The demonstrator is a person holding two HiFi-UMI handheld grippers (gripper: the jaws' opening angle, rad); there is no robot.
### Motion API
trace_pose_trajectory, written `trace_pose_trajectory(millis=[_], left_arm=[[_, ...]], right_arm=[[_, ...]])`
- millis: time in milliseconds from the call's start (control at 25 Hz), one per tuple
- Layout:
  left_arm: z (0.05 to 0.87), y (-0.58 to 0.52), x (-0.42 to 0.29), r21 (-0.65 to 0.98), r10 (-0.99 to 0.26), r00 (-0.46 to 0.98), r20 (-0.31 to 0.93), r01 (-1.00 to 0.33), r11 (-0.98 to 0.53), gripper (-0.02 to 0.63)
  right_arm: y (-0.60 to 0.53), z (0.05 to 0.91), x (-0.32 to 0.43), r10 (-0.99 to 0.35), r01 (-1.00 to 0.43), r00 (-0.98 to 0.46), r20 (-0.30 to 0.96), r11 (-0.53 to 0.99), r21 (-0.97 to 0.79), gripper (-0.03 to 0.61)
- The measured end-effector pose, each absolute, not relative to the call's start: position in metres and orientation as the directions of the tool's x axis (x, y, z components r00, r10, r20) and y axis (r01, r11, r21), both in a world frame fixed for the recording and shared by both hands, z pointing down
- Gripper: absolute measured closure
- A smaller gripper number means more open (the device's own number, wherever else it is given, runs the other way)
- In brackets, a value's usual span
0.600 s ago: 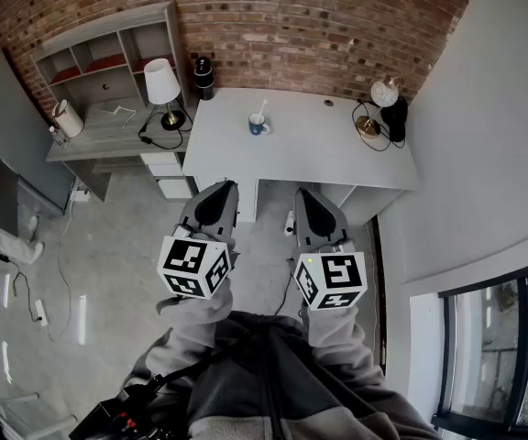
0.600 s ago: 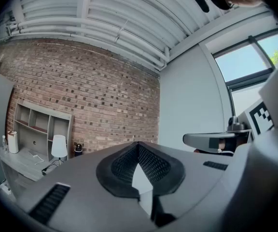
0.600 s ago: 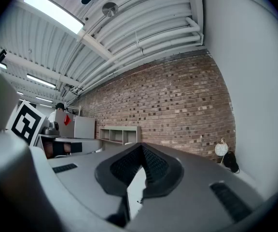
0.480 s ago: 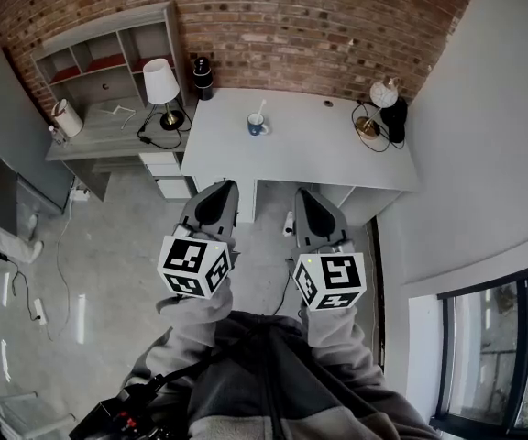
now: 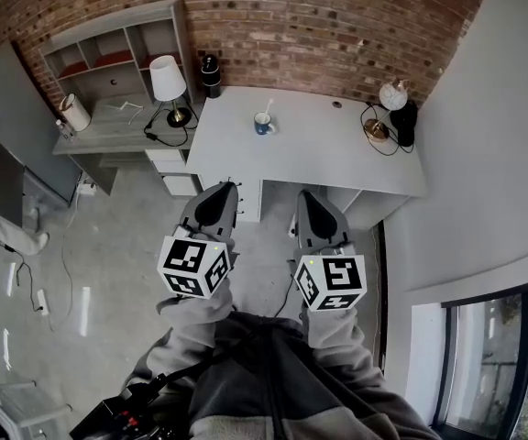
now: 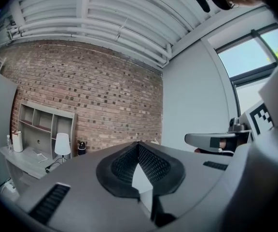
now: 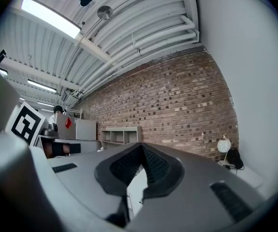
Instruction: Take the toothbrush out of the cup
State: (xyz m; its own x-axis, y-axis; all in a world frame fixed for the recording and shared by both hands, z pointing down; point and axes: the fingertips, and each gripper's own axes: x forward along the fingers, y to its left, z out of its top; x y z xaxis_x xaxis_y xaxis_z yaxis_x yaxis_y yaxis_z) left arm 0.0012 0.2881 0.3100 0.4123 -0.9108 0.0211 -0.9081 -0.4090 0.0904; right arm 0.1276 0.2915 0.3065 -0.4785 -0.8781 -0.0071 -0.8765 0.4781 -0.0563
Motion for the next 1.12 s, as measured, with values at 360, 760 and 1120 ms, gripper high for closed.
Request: trace_pose_trajectory(millis=[360,760,1120], left_arm=[[0.339,0.253,-0.013,0.097,-0.923,0.382,0.043,-0.921,-0.376,0.624],[0.34,0.138,-0.019,0.118,-0.904,0.427,0.014,-0.899,-0.422,0.624],[0.335,0.018,-0.039,0.129,-0.886,0.463,0.029,-0.88,-0.456,0.624]], right_arm=[[0.26,0.339,0.116,-0.863,-0.862,-0.504,0.012,0.503,-0.063,0.58],[0.156,0.338,0.117,-0.894,-0.893,-0.449,0.005,0.448,-0.027,0.58],[0.044,0.328,0.093,-0.906,-0.906,-0.423,0.005,0.423,-0.031,0.58]])
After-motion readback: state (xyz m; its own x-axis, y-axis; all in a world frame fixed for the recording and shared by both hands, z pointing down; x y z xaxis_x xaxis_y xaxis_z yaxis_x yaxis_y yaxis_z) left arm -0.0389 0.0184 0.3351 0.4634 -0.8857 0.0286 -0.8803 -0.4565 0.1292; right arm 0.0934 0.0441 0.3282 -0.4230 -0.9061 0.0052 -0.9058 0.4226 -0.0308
